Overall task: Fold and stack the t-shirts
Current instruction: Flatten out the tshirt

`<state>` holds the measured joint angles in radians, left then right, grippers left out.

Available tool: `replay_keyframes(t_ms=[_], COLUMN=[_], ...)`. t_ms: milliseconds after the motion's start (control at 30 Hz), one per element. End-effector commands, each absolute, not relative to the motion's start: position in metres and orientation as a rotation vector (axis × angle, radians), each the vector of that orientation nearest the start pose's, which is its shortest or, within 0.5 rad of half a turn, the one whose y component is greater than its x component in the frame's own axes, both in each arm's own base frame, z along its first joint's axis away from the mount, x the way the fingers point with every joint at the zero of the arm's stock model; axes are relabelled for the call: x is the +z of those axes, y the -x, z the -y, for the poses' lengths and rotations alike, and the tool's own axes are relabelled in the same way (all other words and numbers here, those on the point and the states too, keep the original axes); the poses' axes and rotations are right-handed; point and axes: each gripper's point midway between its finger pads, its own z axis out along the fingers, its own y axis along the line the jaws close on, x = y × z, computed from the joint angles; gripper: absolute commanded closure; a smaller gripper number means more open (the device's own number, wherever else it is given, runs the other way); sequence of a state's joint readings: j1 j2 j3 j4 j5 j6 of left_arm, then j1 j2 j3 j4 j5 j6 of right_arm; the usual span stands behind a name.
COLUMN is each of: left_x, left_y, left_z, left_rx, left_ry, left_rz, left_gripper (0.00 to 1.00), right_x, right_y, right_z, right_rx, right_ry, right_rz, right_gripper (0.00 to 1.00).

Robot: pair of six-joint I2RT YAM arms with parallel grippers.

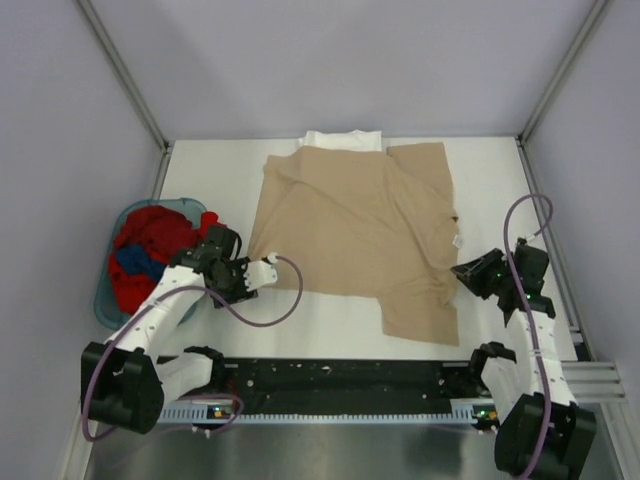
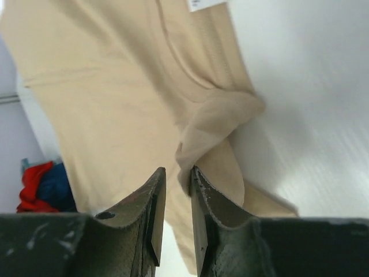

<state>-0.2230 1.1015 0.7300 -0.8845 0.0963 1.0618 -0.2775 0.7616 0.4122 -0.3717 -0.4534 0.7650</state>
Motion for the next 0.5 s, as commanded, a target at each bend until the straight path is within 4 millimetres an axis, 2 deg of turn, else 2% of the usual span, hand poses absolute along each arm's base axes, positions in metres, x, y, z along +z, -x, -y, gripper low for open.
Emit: replay_keyframes(t_ms=[0, 67, 133, 167, 233, 333, 400, 467], left_x=[0.096, 0.103, 0.102, 0.099, 0.092, 0.084, 0.079, 0.073], left_y=[-0.222, -0.225, -0.229, -0.235, -0.244, -0.25, -0.252, -0.259], left_z=[0.039, 0.051, 0.055, 0.055, 0.05, 0.048, 0.049, 0.048], left_rx=[0.018, -0.049, -0.046, -0.021, 0.041, 0.074, 0.063, 0.09], left_ry=[-1.74, -1.707, -1.697, -1.683, -1.686, -1.714, -1.748, -1.77], left_rz=[-2.159, -2.147, -2.142, -2.136, -2.124, -2.112, -2.091, -2.073], left_gripper=[0.45, 0.44, 0.44, 0.44, 0.43, 0.42, 0.41, 0.4], right_x=[0.092, 0.088, 0.085, 0.079, 0.084, 0.107, 0.14, 0.176], right_y=[-0.271, -0.282, -0.295, -0.299, -0.306, -0.308, -0.31, -0.311], right_z=[-0.005, 0.008, 0.02, 0.024, 0.026, 0.034, 0.04, 0.038], right_rx=[0.6, 0.532, 0.466, 0.441, 0.415, 0.31, 0.197, 0.087], right_ry=[-0.967, -0.985, -0.983, -0.984, -0.941, -0.828, -0.701, -0.526], right_rz=[-2.037, -2.039, -2.06, -2.104, -2.169, -2.224, -2.211, -2.171], right_gripper=[0.76, 0.76, 0.74, 0.68, 0.57, 0.44, 0.35, 0.2])
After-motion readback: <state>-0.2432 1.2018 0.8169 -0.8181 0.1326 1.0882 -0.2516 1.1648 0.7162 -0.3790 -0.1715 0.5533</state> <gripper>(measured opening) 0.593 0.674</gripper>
